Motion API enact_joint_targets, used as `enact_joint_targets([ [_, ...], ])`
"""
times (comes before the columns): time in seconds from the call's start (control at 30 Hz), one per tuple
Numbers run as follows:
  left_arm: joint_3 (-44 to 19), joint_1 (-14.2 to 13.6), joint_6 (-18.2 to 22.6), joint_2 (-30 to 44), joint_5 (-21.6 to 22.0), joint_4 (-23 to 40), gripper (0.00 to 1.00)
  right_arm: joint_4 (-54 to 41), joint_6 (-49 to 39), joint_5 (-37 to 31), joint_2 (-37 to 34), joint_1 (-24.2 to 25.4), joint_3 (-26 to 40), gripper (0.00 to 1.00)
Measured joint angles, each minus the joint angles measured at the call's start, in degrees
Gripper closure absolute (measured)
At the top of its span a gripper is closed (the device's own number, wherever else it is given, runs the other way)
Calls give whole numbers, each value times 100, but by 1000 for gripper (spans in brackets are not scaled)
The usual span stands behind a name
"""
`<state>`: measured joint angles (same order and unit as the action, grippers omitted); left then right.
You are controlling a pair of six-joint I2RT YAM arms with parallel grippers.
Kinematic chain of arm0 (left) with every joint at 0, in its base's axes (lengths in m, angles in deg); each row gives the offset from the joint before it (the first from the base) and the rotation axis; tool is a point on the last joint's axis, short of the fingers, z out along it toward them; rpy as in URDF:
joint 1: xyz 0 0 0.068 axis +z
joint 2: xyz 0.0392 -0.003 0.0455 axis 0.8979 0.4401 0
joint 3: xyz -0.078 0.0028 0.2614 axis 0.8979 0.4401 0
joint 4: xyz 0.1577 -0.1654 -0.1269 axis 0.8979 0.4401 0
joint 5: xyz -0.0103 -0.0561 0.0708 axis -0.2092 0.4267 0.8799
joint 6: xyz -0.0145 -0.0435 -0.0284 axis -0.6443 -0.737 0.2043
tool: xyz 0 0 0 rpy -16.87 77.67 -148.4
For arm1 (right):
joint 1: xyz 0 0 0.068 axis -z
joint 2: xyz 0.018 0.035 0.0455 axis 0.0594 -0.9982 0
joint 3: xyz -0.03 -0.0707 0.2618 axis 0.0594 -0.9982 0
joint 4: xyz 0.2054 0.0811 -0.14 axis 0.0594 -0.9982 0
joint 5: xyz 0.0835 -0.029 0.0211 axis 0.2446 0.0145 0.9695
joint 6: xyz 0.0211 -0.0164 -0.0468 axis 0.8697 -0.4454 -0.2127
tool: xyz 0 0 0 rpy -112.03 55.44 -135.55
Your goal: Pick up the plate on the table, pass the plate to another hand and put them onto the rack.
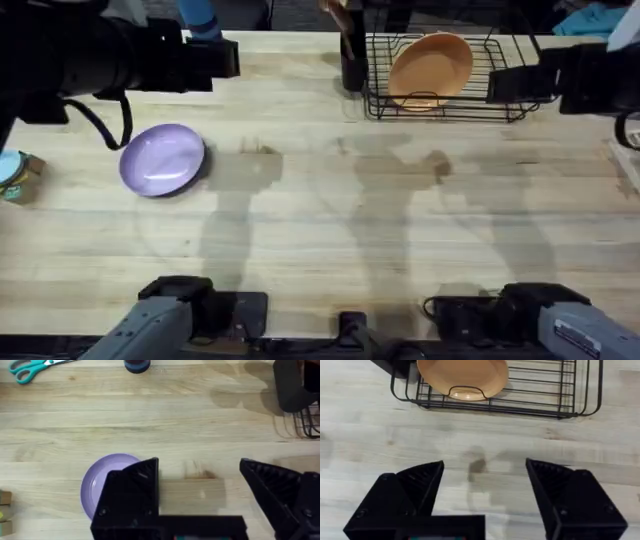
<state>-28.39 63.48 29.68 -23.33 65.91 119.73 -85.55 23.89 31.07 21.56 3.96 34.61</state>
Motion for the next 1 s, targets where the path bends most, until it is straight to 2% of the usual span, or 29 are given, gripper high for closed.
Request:
enact_joint_targets([
  [0.13,0,75,-12,2,-2,0,8,41,0,-1,-2,0,0,9],
  [0.17,0,366,-158,2,0,0,8,108,-2,0,0,0,0,9],
  [0.33,0,1105,-493,2,2,0,7,222,-2,0,-2,0,0,9],
  [0.53,0,1962,-629,1,4,12,7,249,-2,0,-2,0,0,9],
  [0.57,0,2401,-653,2,4,24,7,249,-2,0,-1,0,0,9],
  [0.83,0,3417,-829,72,17,197,8,251,-2,-2,0,0,0,9],
  [1.0,-2,3733,-884,350,101,215,7,251,-1,0,-1,0,0,9],
])
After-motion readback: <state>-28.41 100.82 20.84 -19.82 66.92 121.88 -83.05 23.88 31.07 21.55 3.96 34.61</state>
